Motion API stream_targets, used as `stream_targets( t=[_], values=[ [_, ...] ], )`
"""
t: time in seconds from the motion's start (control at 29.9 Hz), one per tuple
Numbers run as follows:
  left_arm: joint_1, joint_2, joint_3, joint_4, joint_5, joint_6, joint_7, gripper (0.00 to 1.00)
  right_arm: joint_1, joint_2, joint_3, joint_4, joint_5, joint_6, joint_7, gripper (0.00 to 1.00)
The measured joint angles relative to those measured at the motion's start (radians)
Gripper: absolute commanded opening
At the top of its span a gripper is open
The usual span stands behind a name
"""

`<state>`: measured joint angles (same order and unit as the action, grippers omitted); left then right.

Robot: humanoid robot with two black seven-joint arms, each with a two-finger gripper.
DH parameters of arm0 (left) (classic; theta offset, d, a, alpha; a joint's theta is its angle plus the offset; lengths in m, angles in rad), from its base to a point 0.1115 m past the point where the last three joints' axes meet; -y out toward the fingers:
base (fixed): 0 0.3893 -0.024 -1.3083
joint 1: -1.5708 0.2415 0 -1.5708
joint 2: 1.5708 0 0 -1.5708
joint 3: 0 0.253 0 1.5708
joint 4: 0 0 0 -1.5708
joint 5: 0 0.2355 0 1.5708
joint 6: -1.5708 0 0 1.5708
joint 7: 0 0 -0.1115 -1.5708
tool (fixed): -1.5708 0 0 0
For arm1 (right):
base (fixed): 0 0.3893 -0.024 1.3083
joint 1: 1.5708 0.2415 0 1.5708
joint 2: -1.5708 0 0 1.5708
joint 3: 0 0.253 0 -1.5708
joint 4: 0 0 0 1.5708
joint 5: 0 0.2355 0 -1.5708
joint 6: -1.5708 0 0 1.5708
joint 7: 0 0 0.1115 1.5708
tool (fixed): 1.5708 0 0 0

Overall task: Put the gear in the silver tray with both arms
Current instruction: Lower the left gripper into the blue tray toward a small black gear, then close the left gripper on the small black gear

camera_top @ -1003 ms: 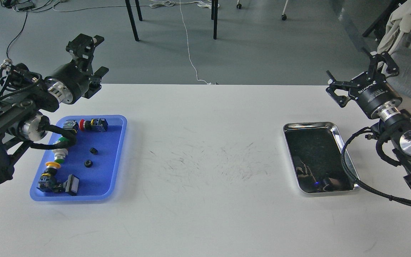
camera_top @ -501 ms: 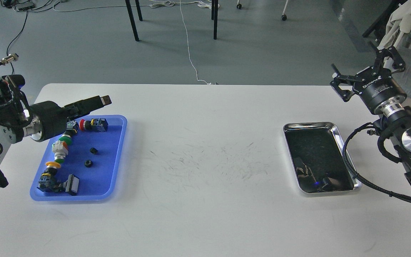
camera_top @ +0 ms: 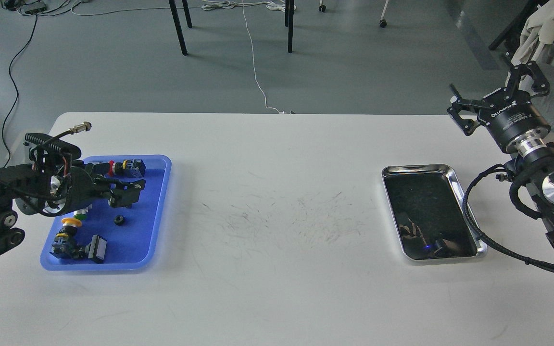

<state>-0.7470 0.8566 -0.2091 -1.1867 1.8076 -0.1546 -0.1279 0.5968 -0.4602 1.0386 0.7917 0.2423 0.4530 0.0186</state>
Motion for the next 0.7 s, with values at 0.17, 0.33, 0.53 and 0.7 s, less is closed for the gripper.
stream_targets(
  t=[0.17,0.33,0.53,0.7],
  values=[
    [0.01,-0.034,0.043,0.025,0.015,0.022,0.006,0.95,0.0,-0.001,-0.001,0.0,0.0,0.001,0.0,0.99],
    [0.032,-0.038,0.052,0.065,0.039,0.055,0.007,0.91,0.0,0.002,-0.002,-0.002,0.0,0.001,0.0,0.99],
    [0.059,-0.042,0.053,0.101,0.041,0.092,0.006,0.86,0.001,0.003,-0.003,-0.002,0.0,0.001,0.0,0.99],
    [0.064,-0.05,0.053,0.12,0.039,0.096,0.005,0.8,0.003,0.003,-0.004,-0.002,0.0,0.001,0.0,0.99]
  ],
)
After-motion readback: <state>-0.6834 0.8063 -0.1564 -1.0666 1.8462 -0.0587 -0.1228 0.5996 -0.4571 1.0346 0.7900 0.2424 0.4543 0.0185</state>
